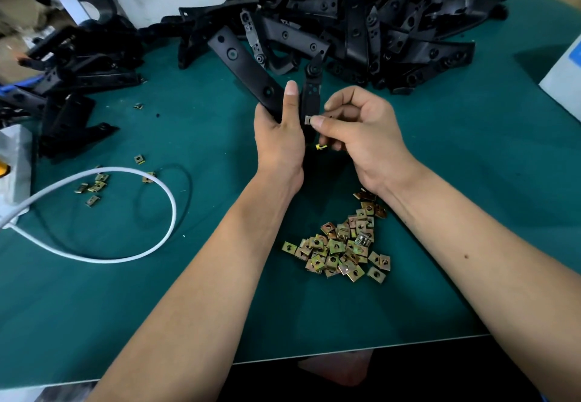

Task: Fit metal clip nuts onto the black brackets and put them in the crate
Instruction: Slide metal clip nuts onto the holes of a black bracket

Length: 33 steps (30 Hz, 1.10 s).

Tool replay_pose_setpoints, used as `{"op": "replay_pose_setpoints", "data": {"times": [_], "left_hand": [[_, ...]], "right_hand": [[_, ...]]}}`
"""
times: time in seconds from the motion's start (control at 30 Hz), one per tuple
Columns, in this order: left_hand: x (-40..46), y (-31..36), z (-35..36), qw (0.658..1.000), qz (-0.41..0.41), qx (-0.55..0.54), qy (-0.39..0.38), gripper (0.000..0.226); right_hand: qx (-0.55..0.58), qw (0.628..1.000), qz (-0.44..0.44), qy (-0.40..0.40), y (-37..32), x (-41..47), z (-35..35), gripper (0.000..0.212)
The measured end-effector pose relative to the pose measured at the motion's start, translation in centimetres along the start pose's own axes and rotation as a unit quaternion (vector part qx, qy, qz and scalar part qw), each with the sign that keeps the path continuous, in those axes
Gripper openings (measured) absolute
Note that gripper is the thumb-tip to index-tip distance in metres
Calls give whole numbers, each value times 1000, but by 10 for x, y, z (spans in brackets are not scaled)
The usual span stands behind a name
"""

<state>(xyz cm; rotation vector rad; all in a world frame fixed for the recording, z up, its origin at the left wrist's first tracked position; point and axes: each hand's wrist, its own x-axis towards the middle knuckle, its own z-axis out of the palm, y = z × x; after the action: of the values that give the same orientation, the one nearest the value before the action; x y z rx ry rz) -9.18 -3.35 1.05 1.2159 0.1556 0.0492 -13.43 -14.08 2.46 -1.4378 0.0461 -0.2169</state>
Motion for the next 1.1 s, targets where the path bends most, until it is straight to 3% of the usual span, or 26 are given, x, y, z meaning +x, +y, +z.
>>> {"op": "replay_pose_setpoints", "data": {"times": [0.37, 0.5, 0.57, 0.7, 0.77, 0.9, 0.97, 1.1], "left_hand": [[3, -3, -3, 993, 101, 57, 12, 20], [10, 6, -9, 989, 126, 70, 38, 17], [18, 10, -18, 984, 136, 97, 56, 17], [28, 16, -37, 968, 168, 170, 76, 22], [29, 19, -39, 968, 157, 180, 81, 23], [27, 21, -36, 991, 74, 79, 77, 22], [26, 22, -36, 994, 48, 64, 68, 20], [20, 27, -31, 999, -35, -40, 10, 21]], "right_hand": [[-89, 994, -51, -25, -2, 5, -6, 25], [-136, 989, -57, -14, -2, 12, -14, 9], [-251, 965, -77, -6, -1, 16, -22, 6], [-492, 858, -110, -100, 2, 17, -31, 14], [-534, 827, -118, -133, 3, 17, -28, 16], [-562, 808, -114, -136, 5, 17, -23, 11], [-551, 819, -113, -119, 7, 16, -23, 11], [-410, 904, -104, -61, 5, 16, -25, 12]]}}
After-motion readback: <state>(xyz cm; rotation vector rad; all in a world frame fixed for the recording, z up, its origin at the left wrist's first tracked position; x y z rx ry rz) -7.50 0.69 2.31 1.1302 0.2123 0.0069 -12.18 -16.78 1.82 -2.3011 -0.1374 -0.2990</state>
